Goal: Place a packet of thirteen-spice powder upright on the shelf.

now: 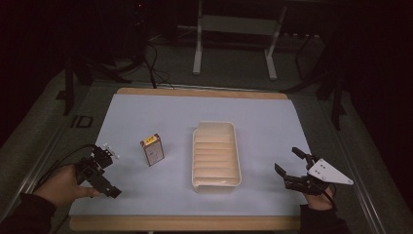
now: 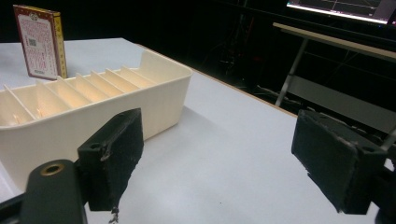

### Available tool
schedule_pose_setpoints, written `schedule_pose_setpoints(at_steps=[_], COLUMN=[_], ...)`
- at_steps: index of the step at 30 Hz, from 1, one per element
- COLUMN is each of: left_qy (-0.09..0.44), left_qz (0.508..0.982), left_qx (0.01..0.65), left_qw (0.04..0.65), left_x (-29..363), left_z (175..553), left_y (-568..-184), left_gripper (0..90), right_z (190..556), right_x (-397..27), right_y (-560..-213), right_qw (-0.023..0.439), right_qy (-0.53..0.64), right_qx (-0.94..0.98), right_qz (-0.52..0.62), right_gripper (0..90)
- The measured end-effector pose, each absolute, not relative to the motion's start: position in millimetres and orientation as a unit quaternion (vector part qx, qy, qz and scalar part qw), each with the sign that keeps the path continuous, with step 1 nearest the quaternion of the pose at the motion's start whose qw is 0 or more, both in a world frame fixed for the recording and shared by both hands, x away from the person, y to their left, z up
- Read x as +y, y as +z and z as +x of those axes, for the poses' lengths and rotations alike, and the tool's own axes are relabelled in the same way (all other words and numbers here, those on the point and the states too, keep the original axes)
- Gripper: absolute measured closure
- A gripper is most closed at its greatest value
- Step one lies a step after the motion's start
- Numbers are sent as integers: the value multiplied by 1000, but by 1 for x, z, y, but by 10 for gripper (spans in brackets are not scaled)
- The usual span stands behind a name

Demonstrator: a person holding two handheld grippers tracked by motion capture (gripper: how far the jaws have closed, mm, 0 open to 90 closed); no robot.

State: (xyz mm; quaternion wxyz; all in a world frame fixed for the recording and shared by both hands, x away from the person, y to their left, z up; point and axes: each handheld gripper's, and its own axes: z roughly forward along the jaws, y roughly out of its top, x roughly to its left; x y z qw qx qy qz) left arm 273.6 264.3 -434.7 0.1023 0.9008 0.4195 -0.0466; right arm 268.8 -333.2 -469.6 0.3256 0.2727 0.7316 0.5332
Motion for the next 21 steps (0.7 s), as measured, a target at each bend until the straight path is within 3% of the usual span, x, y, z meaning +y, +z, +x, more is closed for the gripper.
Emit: schedule_pose_setpoints(at_steps=[11,21], left_qy=[-42,-50], left_qz=[900,893], left_qx=[427,437], left_qw=[77,101], left_x=[253,247], left_z=[287,303], left_y=[-430,-418], left_gripper=[2,23], right_z=[269,270], right_x=[-332,-332], right_y=[-470,-471], right_qw=[325,323], right_qy=[532,532], right_qx=[735,737], right_qz=[266,265], right_gripper=[169,169])
